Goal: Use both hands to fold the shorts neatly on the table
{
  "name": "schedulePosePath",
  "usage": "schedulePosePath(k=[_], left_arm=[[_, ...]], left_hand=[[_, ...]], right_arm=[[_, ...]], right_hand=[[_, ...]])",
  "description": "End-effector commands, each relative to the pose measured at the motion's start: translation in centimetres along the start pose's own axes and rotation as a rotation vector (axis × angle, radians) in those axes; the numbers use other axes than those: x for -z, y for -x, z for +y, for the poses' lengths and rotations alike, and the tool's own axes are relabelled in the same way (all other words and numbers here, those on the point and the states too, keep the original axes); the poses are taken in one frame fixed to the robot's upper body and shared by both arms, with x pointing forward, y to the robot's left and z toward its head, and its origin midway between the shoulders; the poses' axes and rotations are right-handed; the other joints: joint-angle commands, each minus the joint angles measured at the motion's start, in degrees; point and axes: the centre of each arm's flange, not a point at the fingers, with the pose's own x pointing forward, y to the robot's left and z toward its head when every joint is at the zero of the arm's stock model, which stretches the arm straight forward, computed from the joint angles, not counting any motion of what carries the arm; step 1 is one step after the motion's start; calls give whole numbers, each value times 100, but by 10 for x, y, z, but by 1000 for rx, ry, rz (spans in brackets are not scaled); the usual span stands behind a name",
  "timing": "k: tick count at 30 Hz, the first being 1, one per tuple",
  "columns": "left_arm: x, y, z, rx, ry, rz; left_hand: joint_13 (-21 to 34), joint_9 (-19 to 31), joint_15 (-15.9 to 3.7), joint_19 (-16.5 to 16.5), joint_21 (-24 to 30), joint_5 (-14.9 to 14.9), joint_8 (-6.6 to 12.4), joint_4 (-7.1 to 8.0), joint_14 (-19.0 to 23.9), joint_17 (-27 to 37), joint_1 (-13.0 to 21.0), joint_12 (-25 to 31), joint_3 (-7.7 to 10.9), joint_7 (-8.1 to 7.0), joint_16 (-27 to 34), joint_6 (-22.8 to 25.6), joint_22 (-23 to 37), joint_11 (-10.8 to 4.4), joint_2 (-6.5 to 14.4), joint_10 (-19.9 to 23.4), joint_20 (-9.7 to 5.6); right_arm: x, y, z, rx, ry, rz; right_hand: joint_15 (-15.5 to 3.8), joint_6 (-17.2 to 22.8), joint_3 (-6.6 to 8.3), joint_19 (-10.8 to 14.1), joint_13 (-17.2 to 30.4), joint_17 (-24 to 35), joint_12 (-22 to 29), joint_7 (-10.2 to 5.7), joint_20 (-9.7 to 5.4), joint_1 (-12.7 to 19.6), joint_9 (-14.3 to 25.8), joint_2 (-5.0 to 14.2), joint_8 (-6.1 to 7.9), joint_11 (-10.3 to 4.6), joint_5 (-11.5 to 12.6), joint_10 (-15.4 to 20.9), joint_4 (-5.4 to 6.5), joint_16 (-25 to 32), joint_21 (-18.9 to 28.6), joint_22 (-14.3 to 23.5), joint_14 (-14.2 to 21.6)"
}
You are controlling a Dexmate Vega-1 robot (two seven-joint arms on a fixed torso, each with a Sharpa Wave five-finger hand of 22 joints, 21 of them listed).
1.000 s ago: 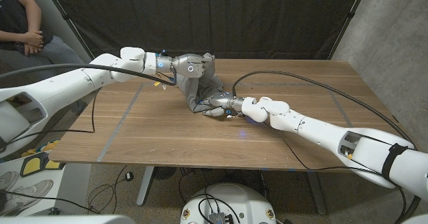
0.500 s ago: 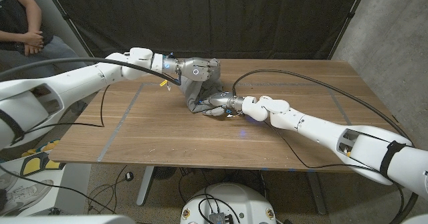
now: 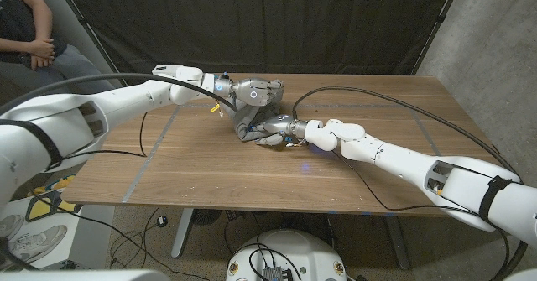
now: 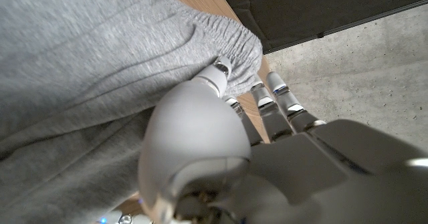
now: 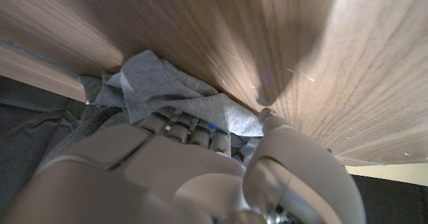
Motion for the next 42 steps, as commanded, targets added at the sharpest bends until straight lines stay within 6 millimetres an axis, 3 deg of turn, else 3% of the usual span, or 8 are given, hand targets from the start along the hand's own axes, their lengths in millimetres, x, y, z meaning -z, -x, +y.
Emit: schedulePosePath(k=[1,7,10,13,15,16,23,42], left_arm=[[-17,-21,-6,-27,23,41],[-20,-27,-5,-1,64,48],[-22,-29,-3,-1,76,57],[-23,-30,-1,2,89,58],[-23,-31,0,13,102,63],[-23,-31,1,14,110,65],[-24,-30,3,47,139,78],[-23,-17,9,97,157,148]], left_hand=[[-34,-151,-1069,26,63,-48,-278,-2,-28,-12,30,-52,-112,-22,-55,-459,0,39,-18,-203,-35],[-91,-348,-1015,0,68,-55,-802,189,-237,-57,-463,-129,-406,-20,-132,-1147,-18,58,-148,-728,-38],[-121,-407,-997,-9,16,4,-1202,350,-367,-108,-986,-115,-494,-27,-174,-1575,-36,66,-247,-1052,7],[-140,-416,-993,-36,-46,36,-1480,463,-482,-113,-1419,-122,-558,-33,-182,-1927,-36,71,-323,-1325,51],[-146,-415,-981,-34,-67,46,-1525,501,-508,-113,-1580,-125,-591,-40,-174,-2030,-37,71,-364,-1437,58],[-156,-419,-981,-56,-102,63,-1583,634,-582,-107,-1906,-149,-662,-45,-175,-2298,-29,81,-368,-1698,83],[-170,-428,-954,-118,-201,87,-1611,801,-784,-106,-2473,-154,-714,-42,-168,-2919,-29,82,-349,-2211,154],[-177,-432,-944,-110,-225,96,-1602,787,-1011,-122,-2630,-158,-719,-44,-206,-3169,-26,83,-389,-2464,177]], right_arm=[[4,7,-13,0,-1,4],[3,13,-23,14,18,3],[3,14,-25,3,10,-2],[1,16,-27,-5,17,-6],[0,17,-29,-8,15,-11],[-1,18,-30,-11,23,-11],[-10,27,-40,-9,41,-27],[-21,55,-66,-10,99,18]], right_hand=[[-189,23,14,94,26,18,27,16,21,24,28,-57,31,14,34,-5,-46,-32,64,44,-21],[-167,-19,-14,103,26,16,20,22,59,23,27,-148,19,24,32,-36,-97,-35,67,43,-39],[-163,-30,-23,105,26,17,19,14,64,18,26,-168,16,29,31,-42,-104,-32,67,43,-36],[-155,-41,-35,110,26,18,20,12,78,12,26,-198,13,33,31,-44,-116,-31,69,42,-39],[-149,-57,-56,108,27,20,17,12,88,0,25,-243,9,39,30,-57,-130,-30,67,42,-43],[-136,-61,-68,108,27,22,17,12,94,-9,25,-267,9,51,29,-60,-135,-30,67,42,-48],[-110,-98,-127,113,27,32,16,19,118,-71,24,-362,3,82,30,-83,-142,-24,68,42,-64],[-86,-123,-245,112,30,50,22,30,168,-214,26,-530,13,100,48,-114,-136,-7,66,44,-77]])
